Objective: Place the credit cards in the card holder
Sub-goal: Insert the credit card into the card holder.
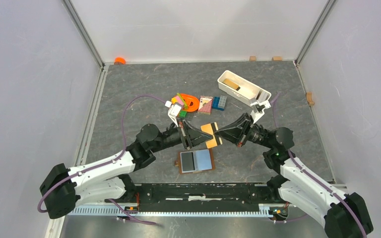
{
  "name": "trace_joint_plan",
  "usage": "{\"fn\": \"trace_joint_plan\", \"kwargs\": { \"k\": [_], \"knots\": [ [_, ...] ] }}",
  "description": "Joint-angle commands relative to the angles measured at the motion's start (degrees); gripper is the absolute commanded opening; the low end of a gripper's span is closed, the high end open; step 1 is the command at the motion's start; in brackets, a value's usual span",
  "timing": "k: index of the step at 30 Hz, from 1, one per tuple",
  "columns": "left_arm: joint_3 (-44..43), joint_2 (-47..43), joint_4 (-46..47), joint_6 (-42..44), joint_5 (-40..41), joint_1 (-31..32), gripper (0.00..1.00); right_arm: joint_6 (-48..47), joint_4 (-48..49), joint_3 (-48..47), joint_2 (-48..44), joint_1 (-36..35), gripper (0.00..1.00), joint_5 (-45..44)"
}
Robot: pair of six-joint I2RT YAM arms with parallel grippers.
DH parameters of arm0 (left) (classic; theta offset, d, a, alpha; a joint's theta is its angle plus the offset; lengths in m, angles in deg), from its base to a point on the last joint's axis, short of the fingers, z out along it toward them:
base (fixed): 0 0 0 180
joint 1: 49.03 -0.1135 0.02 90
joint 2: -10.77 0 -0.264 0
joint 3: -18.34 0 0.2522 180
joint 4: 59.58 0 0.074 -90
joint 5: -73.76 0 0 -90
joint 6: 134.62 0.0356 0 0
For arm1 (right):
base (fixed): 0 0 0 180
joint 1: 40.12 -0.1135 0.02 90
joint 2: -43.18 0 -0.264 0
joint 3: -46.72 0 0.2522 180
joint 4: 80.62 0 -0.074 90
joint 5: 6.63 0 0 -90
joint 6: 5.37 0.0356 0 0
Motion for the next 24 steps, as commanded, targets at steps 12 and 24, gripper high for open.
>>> {"fn": "trace_joint_plan", "kwargs": {
  "k": [12, 24],
  "knots": [
    [2.52, -1.99, -37.46, -4.70, 10.83, -0.03, 0.02, -29.22, -54.78, -2.87, -1.85, -1.38, 0.63, -29.73],
    [8.24, 2.13, -40.51, -6.85, 5.15, -2.58, 0.02, -17.37, -42.29, 9.49, 3.32, -8.88, 0.51, -24.97]
  ]
}}
